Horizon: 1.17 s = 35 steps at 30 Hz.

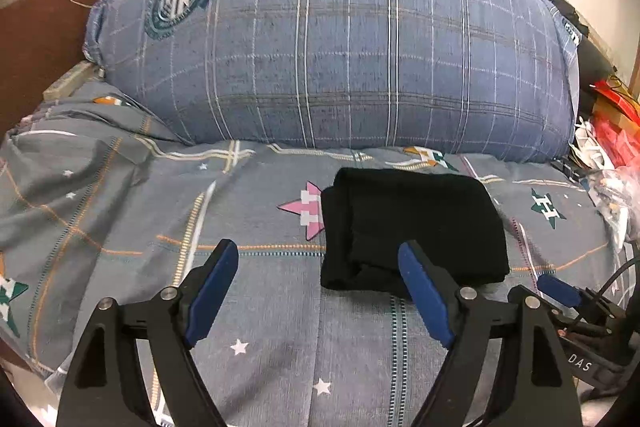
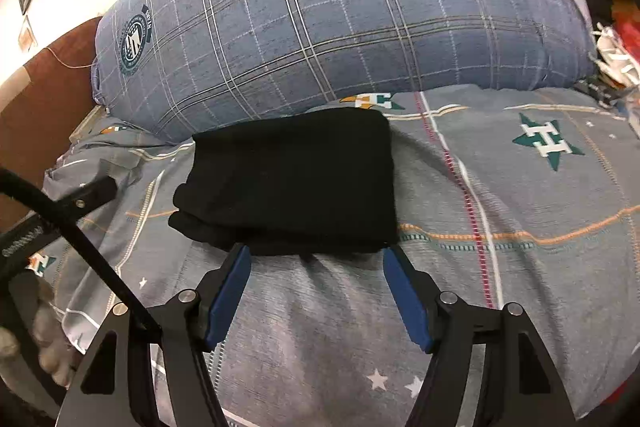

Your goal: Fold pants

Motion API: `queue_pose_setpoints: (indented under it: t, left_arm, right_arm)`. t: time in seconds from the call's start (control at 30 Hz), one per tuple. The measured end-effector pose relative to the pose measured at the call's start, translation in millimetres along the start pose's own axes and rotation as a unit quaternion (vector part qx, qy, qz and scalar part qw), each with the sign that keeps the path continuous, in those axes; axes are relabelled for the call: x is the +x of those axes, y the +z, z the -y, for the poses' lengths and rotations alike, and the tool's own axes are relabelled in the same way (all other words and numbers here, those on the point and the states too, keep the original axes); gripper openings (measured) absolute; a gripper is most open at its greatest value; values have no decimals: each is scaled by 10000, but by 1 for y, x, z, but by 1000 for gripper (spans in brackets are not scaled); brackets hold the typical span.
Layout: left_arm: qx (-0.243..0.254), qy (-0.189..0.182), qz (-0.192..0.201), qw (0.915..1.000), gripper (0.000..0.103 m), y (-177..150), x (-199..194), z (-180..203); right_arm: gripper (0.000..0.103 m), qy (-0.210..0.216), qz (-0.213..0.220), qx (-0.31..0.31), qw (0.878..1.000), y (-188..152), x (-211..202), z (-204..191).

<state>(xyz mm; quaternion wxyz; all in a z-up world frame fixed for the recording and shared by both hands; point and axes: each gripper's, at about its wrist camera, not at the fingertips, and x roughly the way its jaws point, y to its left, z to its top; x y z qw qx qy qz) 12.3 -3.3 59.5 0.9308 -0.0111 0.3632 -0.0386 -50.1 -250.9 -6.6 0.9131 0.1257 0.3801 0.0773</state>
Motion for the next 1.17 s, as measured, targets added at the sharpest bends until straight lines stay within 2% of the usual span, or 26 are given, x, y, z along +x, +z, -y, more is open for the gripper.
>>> queue_pose_setpoints:
  t: [0.5, 0.63, 0.8, 1.03, 1.17]
  left_arm:
    - [12, 202, 506, 9985, 86, -8, -41, -1]
    - [-52, 302, 733, 9968, 95, -9, -51, -4]
    - [-157, 439, 974, 9942, 100, -8, -60, -9]
    - [-204, 527, 729, 9957, 103, -11, -48, -12]
    - [-101, 669, 178, 9975, 103, -19, -23, -9]
  right_arm:
    - [78, -43, 101, -158, 9998, -11, -22, -20]
    - [78, -32, 95, -208, 9997, -14, -23, -25]
    - [79, 6, 92, -273, 9996, -16, -24, -33]
    - [79, 96, 67, -407, 9991, -19, -19, -45]
    - [80, 144, 23, -480, 9987, -20, -13, -52]
